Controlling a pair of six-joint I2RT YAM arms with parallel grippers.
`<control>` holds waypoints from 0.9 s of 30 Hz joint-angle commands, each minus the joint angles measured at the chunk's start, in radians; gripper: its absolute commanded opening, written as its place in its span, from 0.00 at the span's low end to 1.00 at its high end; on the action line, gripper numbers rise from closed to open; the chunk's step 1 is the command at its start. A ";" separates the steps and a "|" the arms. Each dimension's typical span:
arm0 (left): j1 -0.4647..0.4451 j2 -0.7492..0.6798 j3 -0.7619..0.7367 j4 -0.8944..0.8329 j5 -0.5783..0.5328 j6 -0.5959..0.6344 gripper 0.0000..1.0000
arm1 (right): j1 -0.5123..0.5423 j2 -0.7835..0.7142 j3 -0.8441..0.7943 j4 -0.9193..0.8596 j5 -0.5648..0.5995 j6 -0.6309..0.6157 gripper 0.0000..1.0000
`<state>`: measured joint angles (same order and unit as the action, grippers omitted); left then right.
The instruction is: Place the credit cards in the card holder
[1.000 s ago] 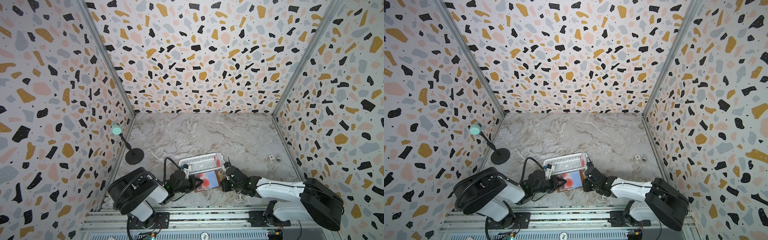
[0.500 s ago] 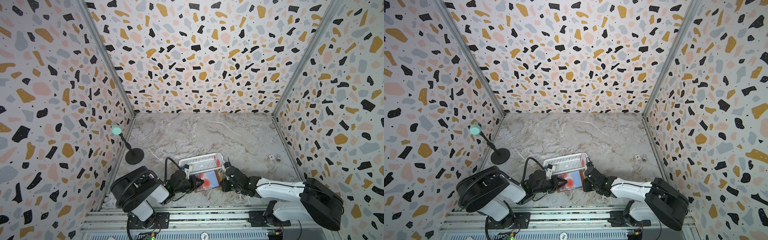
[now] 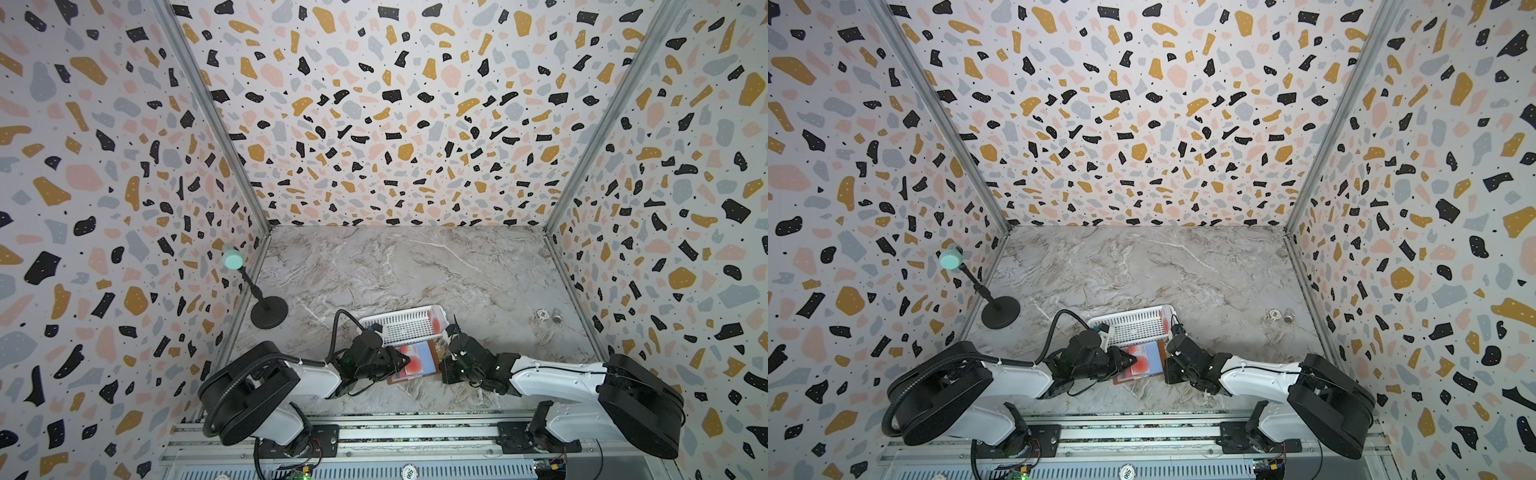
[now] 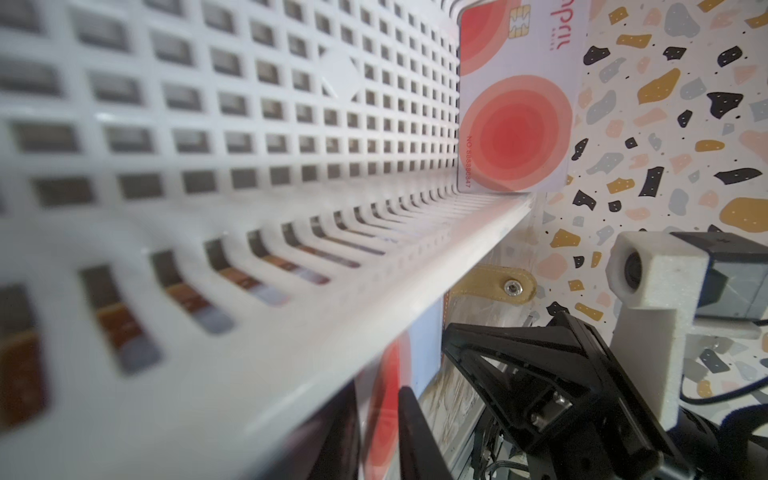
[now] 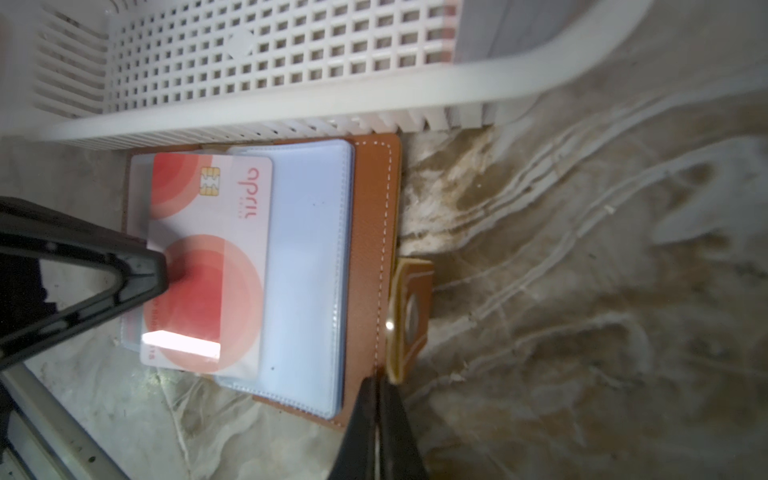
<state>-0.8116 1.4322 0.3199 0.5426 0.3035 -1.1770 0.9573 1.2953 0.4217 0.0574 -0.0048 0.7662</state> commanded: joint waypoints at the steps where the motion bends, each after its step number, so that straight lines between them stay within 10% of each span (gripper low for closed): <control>1: -0.004 -0.043 0.044 -0.239 -0.055 0.081 0.27 | 0.009 0.017 0.000 -0.036 0.014 0.010 0.07; 27: -0.066 0.040 0.240 -0.465 -0.100 0.167 0.29 | 0.029 0.030 0.017 -0.018 0.018 0.008 0.07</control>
<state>-0.8726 1.4513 0.5400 0.1246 0.2180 -1.0355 0.9760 1.3045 0.4229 0.0746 0.0101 0.7692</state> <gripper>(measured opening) 0.294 0.068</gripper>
